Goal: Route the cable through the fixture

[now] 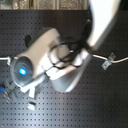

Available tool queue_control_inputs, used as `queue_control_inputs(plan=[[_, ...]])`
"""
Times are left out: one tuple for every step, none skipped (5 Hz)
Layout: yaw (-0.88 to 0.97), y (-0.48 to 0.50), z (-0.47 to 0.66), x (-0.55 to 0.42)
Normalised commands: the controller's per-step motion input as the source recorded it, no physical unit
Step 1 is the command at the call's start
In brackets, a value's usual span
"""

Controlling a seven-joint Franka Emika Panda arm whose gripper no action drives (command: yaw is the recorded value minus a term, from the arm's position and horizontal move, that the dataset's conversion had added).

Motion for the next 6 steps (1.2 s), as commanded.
queue_control_inputs(plan=[[-0.38, -0.367, 0.16, -0.453], [-0.54, -0.25, 0.18, -0.392], [-0.57, -0.292, 0.19, -0.347], [-0.78, -0.198, 0.21, -0.235], [-0.85, -0.147, 0.2, -0.116], [-0.73, 0.078, 0.19, -0.12]])
